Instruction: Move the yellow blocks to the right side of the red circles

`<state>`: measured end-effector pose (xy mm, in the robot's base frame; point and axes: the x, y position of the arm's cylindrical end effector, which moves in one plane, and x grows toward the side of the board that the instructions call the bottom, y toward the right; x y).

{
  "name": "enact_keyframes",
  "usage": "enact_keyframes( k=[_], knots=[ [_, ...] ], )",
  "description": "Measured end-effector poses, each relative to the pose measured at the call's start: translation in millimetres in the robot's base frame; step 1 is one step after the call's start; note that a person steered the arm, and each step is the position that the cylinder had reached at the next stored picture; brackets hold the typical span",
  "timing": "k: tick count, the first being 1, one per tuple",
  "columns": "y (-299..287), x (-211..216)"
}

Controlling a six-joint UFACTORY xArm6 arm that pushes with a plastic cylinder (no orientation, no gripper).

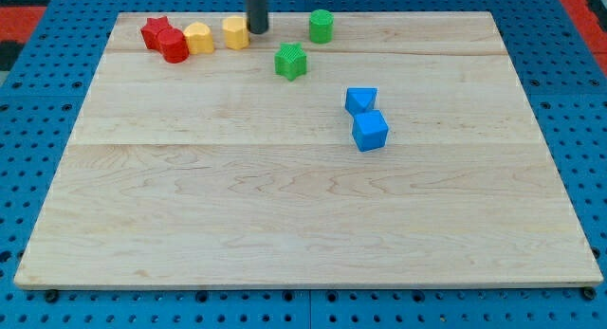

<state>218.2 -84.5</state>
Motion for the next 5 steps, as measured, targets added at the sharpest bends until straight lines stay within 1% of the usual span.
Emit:
enact_keyframes(
  k=[1, 3, 5],
  knots=[
    [-21.1, -3.4],
    [-27.1, 1.0],
    [91.3, -2.6]
  ],
)
